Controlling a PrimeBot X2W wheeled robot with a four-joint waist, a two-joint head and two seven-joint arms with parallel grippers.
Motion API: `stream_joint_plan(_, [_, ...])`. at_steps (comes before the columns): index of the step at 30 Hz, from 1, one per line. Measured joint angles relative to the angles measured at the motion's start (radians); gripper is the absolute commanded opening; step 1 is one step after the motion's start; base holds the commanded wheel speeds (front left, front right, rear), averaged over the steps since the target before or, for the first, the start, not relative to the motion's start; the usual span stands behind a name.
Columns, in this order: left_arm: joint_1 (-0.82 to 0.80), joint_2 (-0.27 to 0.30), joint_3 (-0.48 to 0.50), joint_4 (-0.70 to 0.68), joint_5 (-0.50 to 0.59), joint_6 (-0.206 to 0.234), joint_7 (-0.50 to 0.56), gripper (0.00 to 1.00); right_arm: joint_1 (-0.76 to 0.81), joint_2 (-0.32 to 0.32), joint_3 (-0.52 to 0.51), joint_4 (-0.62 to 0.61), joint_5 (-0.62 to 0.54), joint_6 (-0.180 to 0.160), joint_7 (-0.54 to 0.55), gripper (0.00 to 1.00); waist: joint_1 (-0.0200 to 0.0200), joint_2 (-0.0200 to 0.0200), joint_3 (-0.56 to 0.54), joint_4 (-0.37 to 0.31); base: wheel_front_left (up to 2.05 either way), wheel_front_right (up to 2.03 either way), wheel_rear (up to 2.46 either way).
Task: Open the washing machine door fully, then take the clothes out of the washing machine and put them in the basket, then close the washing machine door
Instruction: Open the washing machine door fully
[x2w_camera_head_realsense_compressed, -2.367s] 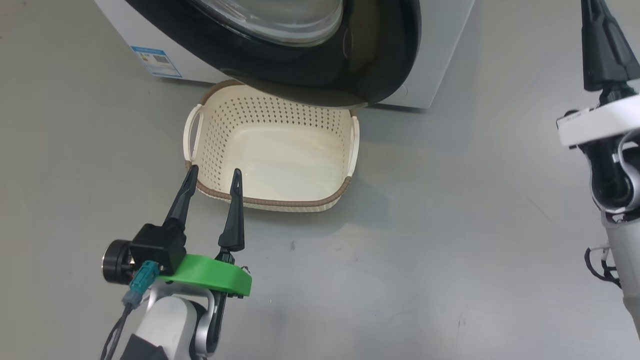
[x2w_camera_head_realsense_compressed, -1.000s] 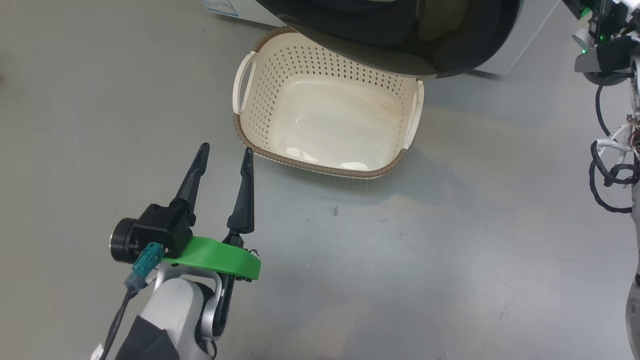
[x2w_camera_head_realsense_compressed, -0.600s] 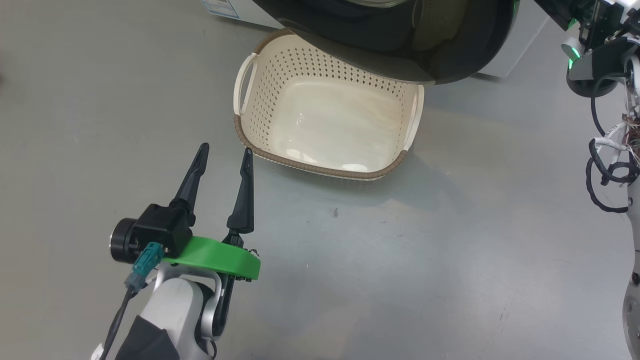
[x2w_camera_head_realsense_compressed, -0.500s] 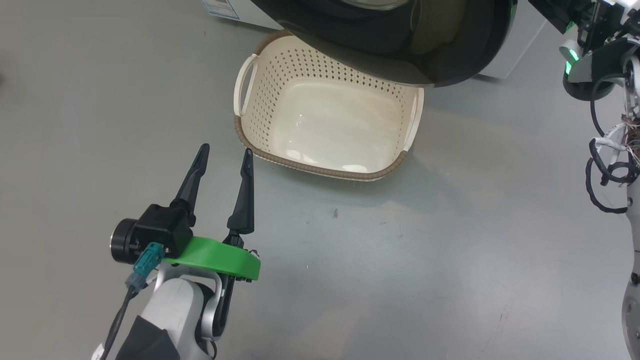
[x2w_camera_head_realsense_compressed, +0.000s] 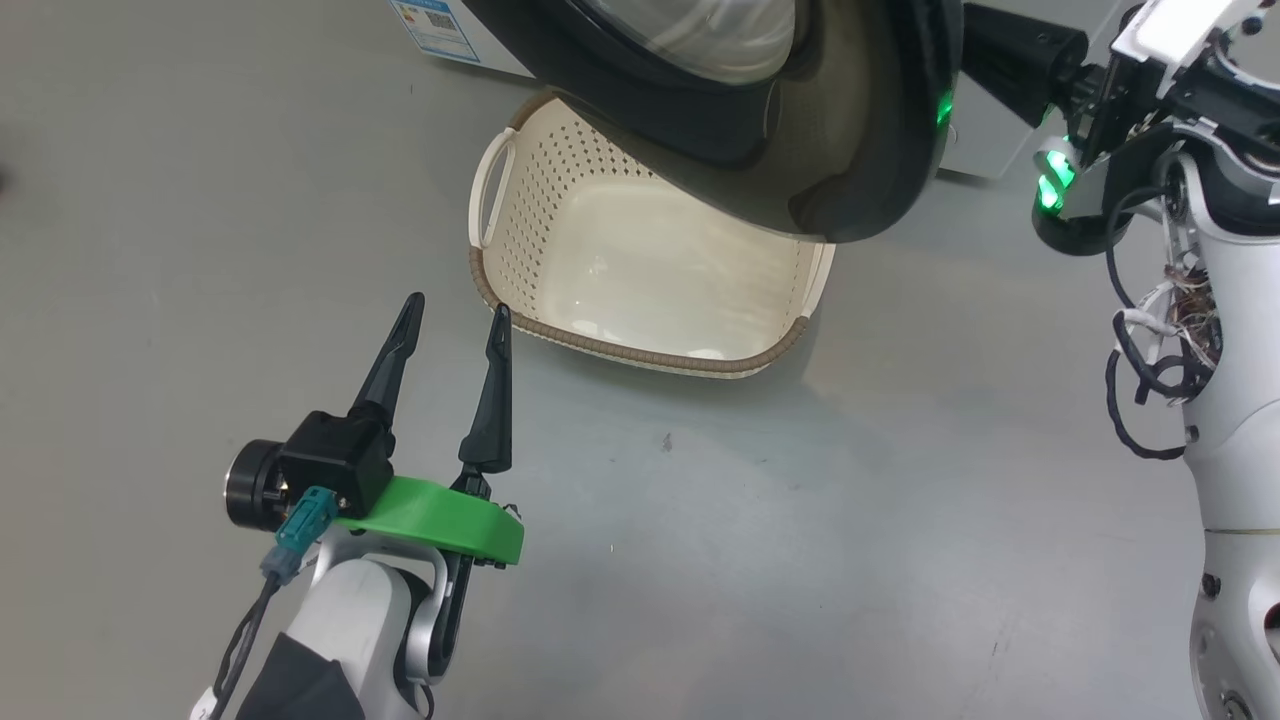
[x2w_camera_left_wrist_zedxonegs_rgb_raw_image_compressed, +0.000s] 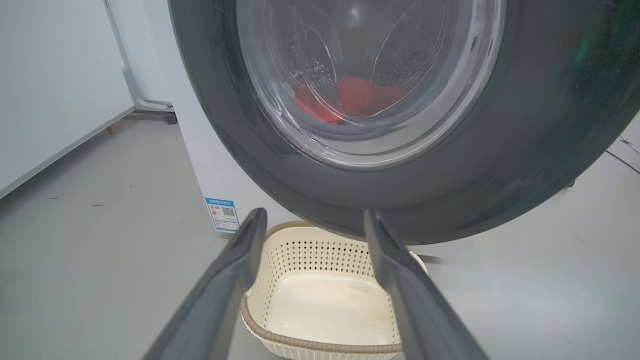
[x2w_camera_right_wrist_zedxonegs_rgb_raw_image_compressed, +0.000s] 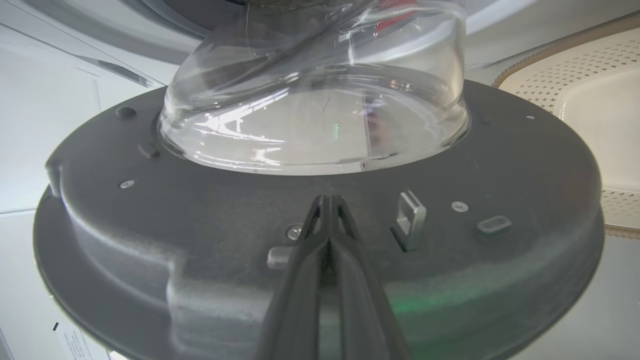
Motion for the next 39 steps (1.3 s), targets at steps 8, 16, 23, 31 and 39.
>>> stream_joint_plan(8, [0.000,0.000,-0.009,0.004,0.000,0.000,0.000,1.00,0.057,0.033,0.029,0.003,0.021,-0.001,0.033,0.00,0.0000,0.0000,-0.031,-0.001,0.00,0.00,0.00])
stream_joint_plan(16, [0.001,0.000,-0.006,0.004,0.006,0.000,0.000,1.00,0.084,0.054,0.059,-0.008,0.038,-0.002,0.056,0.00,0.0000,0.0000,-0.047,-0.002,0.00,0.00,0.00])
stream_joint_plan(23, [0.002,0.000,-0.004,0.004,0.006,0.000,0.000,1.00,0.104,0.068,0.113,-0.040,0.052,-0.010,0.090,0.00,0.0000,0.0000,-0.052,-0.002,0.00,0.00,0.00])
stream_joint_plan(31, [0.002,0.000,-0.004,0.003,0.006,0.000,0.000,1.00,0.131,0.083,0.183,-0.081,0.060,-0.010,0.116,0.00,0.0000,0.0000,-0.056,0.001,0.00,0.00,0.00])
stream_joint_plan(39, [0.004,0.000,-0.005,0.002,0.005,0.000,0.000,1.00,0.166,0.084,0.231,-0.113,0.081,-0.010,0.117,0.00,0.0001,0.0000,-0.061,0.008,0.00,0.00,0.00])
